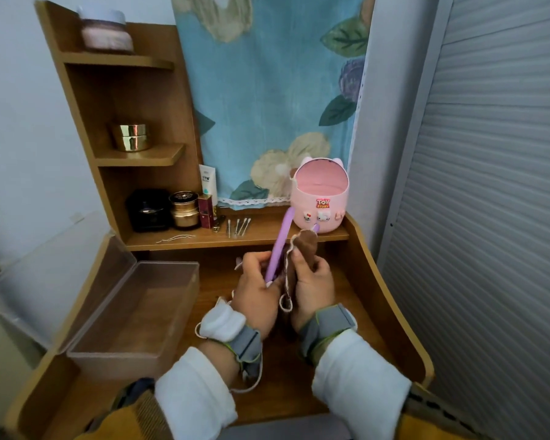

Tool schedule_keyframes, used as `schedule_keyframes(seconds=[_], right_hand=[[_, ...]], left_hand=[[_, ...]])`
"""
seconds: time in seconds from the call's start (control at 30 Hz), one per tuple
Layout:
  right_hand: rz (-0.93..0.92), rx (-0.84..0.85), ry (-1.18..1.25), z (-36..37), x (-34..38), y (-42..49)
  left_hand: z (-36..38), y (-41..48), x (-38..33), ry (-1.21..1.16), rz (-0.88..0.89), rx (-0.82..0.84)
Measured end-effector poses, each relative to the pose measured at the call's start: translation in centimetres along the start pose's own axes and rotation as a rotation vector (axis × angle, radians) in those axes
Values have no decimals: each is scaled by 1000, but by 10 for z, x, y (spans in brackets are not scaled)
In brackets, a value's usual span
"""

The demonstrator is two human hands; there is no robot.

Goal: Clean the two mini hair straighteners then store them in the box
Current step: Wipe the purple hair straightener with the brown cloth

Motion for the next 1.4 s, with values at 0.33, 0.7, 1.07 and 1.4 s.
schedule_keyframes(seconds=[0.33, 0.7, 1.07, 1.4], right_hand=[[-226, -68, -266, 12, 43, 31], [-108, -4, -448, 10, 2, 16], [-202, -109, -529, 12, 54, 33], [44, -58, -200, 5, 54, 21]], left_hand=[[-6, -4, -1, 19, 89, 34], [-2, 3, -1, 184, 98, 83], [-19, 3, -1, 251, 112, 123], [-25, 5, 0, 226, 135, 121]])
Point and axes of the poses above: each hand's wrist, its own y-axis towards the middle knuckle, its own z-axis out of the palm, x = y × z, the point moved 5 cm from there along y, towards the middle knuckle, and after that the axes turned 14 degrees about y, right-handed, at the moved point
